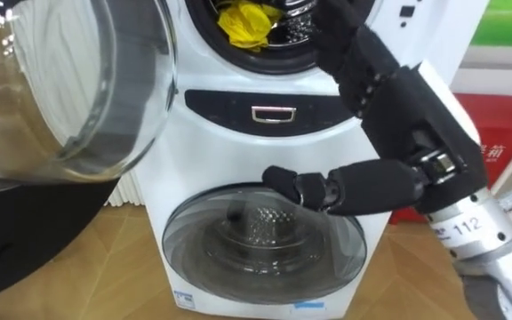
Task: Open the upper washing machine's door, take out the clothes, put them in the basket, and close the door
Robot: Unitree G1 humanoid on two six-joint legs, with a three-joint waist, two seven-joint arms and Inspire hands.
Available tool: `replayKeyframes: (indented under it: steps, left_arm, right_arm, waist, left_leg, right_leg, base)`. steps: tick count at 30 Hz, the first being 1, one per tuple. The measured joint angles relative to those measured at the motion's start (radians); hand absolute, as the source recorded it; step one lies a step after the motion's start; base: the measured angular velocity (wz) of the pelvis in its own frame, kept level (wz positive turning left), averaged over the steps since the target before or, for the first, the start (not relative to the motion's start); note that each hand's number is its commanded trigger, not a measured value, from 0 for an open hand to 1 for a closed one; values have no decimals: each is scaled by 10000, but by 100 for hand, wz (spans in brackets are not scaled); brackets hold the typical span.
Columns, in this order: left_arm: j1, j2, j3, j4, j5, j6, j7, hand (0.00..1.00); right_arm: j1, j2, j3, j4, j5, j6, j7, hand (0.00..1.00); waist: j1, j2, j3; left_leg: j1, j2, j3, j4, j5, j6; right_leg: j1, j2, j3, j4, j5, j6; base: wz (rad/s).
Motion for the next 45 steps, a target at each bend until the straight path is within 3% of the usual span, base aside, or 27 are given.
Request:
replayKeyframes:
  steps: [4,6,7,8,11,14,17,18,19,21,22,23,24,25,28,30,33,34,36,37,38,39,41,42,43,45]
  left_arm:
    - [-97,28,-232,182,15,0,16,0]
    - [-71,29,-297,199,23,7,16,0]
    - [-91,30,-294,229,23,52,16,0]
    - [-151,28,-296,235,20,158,16,0]
    - [-164,15,-298,292,24,430,15,0]
    - [-113,-18,-236,294,9,592,15,0]
    - [-23,-14,-187,333,12,622,15,0]
    - [40,-16,-186,345,14,628,15,0]
    - [116,-19,-185,340,1,630,15,0]
    - [179,-28,-172,316,7,616,15,0]
    - [355,-22,-52,315,17,630,15,0]
    - [539,15,47,329,3,677,14,0]
    - [604,57,56,330,0,707,14,0]
    - [604,73,58,337,-4,707,14,0]
    - [414,-5,-81,348,0,686,12,0]
    - [109,6,-228,329,-3,614,12,0]
    - [-381,54,-253,320,-98,642,12,0]
    - [-700,82,-253,311,-223,644,12,0]
    - [-1107,99,-281,279,-329,611,19,0]
    - [-1308,97,-385,279,-403,564,78,0]
    - [-1455,100,-465,211,-397,550,177,0]
    - [-1461,123,-514,140,-405,550,226,0]
    - [-1503,236,-626,85,-371,425,398,0]
    - [-1511,260,-658,72,-372,378,418,0]
    - [-1494,338,-857,39,-404,327,454,0]
    - [-1457,328,-1067,32,-400,315,547,0]
  right_arm:
    - [-94,4,22,759,-18,-12,-40,0]
    - [-397,8,87,1295,-123,-13,-84,0]
    - [-552,21,85,1647,-279,-11,-211,0]
    - [-692,75,83,1895,-313,-9,-418,0]
    - [-1102,170,85,2371,-358,-8,-810,0]
    - [-1424,236,76,2403,-288,-8,-1173,0]
    - [-1720,236,94,2416,-305,-8,-1456,0]
    - [-1764,244,108,2436,-287,-9,-1521,0]
    - [-1764,247,92,2455,-196,-12,-1678,0]
    - [-1764,161,-24,2456,96,32,-1956,0]
    - [-1764,172,-28,2465,103,133,-2060,0]
    - [-1744,187,-29,2507,98,148,-2088,0]
    - [-1721,189,-18,2557,95,159,-2118,0]
    - [-1730,99,-22,2580,89,192,-2202,0]
    - [-1700,52,70,2763,-95,104,-2376,0]
    - [-1657,-9,59,2786,-243,107,-2475,0]
    - [-1618,-116,56,2802,-144,105,-2483,0]
    - [-1615,-127,44,2853,-152,105,-2485,0]
    - [-1560,-145,37,2877,-180,106,-2530,0]
    - [-1455,-162,26,2877,-189,108,-2533,0]
    - [-1309,-160,26,2880,-189,110,-2517,0]
    - [-1239,-157,25,2904,-179,110,-2500,0]
    - [-1206,-155,-127,3169,-258,244,-2403,0]
    - [-1204,-157,-171,3176,-266,338,-2412,0]
    - [-1201,-157,-180,3175,-267,423,-2408,0]
    - [-1077,-196,-281,3160,-264,439,-2442,0]
  waist:
    - [218,17,48]
    - [284,-18,92]
    - [404,-101,159]
    - [498,-166,164]
    - [542,-270,139]
    - [632,-264,120]
    - [608,-292,94]
    - [618,-256,131]
    - [526,-387,42]
    - [493,-368,30]
    - [656,-380,7]
    - [668,-341,39]
    - [610,-402,5]
    - [484,-571,-82]
    - [364,-415,68]
    - [123,-290,123]
    - [-96,-262,140]
    - [-160,-250,143]
    - [-336,-268,136]
    - [-316,-253,128]
    - [-322,-183,120]
    - [-323,-157,114]
    - [-322,-120,107]
    - [-307,-125,102]
    - [-317,-142,92]
    - [-287,-151,39]
  left_leg:
    - [-233,292,62,934,-386,-65]
    - [-455,506,105,1620,-622,-119]
    - [-550,603,109,2011,-715,-131]
    - [-758,702,103,2383,-768,-156]
    - [-998,864,59,2826,-776,-164]
    - [-978,868,-66,2606,-766,-176]
    - [-1259,983,-67,2878,-677,-292]
    - [-1436,994,-86,3069,-658,-307]
    - [-1698,913,-106,2941,-692,-356]
    - [-2166,836,-69,1772,-368,-430]
    - [-2318,808,-57,1459,245,-362]
    - [-2302,659,-74,1410,775,-101]
    - [-2184,587,-68,1395,733,-35]
    - [-2099,388,-31,1448,627,76]
    - [-1835,96,174,1685,206,295]
    - [-1806,-158,192,1827,-111,517]
    - [-1646,-423,177,1707,-299,770]
    - [-1541,-579,138,1768,-432,900]
    - [-1257,-853,108,1664,-588,1112]
    - [-931,-965,20,1423,-642,1210]
    - [-613,-966,-86,1157,-683,1274]
    - [-470,-951,-168,1064,-693,1293]
    - [-140,-743,-386,743,-694,1302]
    - [-112,-699,-471,722,-693,1300]
    - [-103,-650,-681,736,-691,1296]
    - [-28,-637,-688,808,-693,1292]
  right_leg:
    - [105,201,17,35,20,-54]
    - [125,266,101,106,-29,-173]
    - [122,286,165,241,-126,-300]
    - [62,325,240,363,-225,-404]
    - [-14,444,317,362,-302,-535]
    - [-40,470,273,364,-330,-596]
    - [-9,460,241,320,-309,-647]
    - [29,455,302,302,-295,-672]
    - [46,430,585,273,-290,-682]
    - [87,400,704,168,-322,-625]
    - [154,333,828,151,-364,-549]
    - [317,240,814,133,-469,-379]
    - [356,143,759,138,-522,-283]
    - [365,-67,624,245,-623,-106]
    - [552,-411,565,733,-676,132]
    - [378,-812,408,1738,-858,452]
    - [-228,-1415,290,3426,-868,562]
    - [-414,-1683,302,4142,-729,773]
    - [-588,-1937,412,5018,-339,741]
    - [-829,-2036,699,5595,170,732]
    - [-1027,-1992,898,6043,703,565]
    - [-1095,-1920,952,6133,751,574]
    - [-1737,-1359,1146,5833,-260,606]
    - [-1939,-1184,1148,5514,-415,571]
    - [-2288,-802,1201,4602,-515,476]
    - [-2468,-429,1384,2832,-266,251]
  base:
    - [-9]
    - [-18]
    - [-22]
    - [-17]
    - [-1]
    - [3]
    - [11]
    - [22]
    - [42]
    - [21]
    - [-22]
    - [-14]
    - [21]
    - [23]
    - [14]
    - [28]
    - [21]
    - [33]
    - [40]
    - [17]
    - [11]
    - [9]
    - [18]
    - [19]
    - [23]
    - [38]
